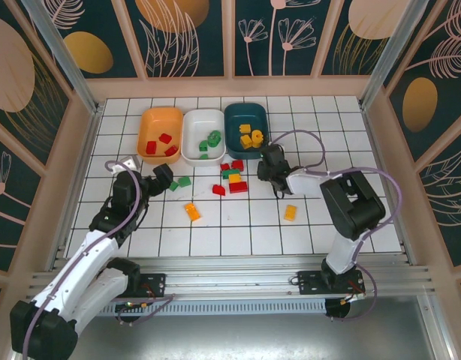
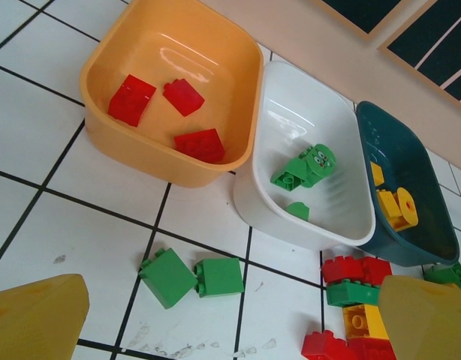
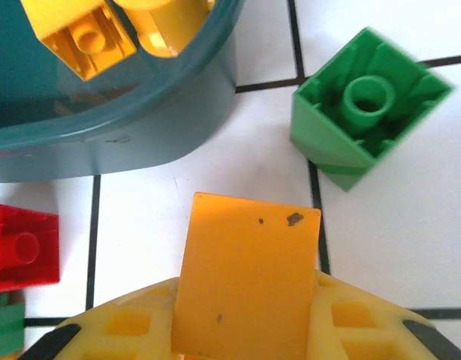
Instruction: Sort the legos into containers by color
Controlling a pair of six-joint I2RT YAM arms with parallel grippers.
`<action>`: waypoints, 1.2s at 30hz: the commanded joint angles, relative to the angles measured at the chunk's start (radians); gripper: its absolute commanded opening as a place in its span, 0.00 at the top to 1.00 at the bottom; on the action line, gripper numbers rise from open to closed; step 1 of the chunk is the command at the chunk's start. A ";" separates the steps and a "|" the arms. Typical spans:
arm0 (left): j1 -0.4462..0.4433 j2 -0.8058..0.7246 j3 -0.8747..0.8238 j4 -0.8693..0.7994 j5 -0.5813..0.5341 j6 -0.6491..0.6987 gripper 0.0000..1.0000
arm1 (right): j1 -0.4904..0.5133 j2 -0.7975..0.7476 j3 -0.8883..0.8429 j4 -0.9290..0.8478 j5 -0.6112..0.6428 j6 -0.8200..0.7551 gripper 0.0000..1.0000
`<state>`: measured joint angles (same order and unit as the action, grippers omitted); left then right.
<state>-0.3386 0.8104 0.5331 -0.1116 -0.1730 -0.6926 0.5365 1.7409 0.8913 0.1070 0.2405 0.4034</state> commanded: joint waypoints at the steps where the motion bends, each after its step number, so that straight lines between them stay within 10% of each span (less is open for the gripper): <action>1: 0.005 0.032 -0.025 0.069 0.044 -0.021 0.02 | 0.005 -0.112 -0.027 -0.019 0.056 0.017 0.73; 12: 0.005 0.330 -0.220 0.602 0.440 -0.273 0.01 | -0.003 0.139 0.353 -0.090 -0.023 -0.078 0.72; 22: 0.006 0.171 -0.168 0.354 0.297 -0.153 0.01 | -0.013 0.285 0.630 -0.199 -0.005 -0.123 0.46; 36: 0.005 0.216 -0.164 0.372 0.258 -0.147 0.02 | -0.122 0.050 0.231 -0.129 0.049 -0.037 0.34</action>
<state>-0.3386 1.0126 0.3611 0.2352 0.0772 -0.8536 0.4454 1.8206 1.1976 -0.0437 0.2832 0.3462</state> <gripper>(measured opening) 0.985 0.637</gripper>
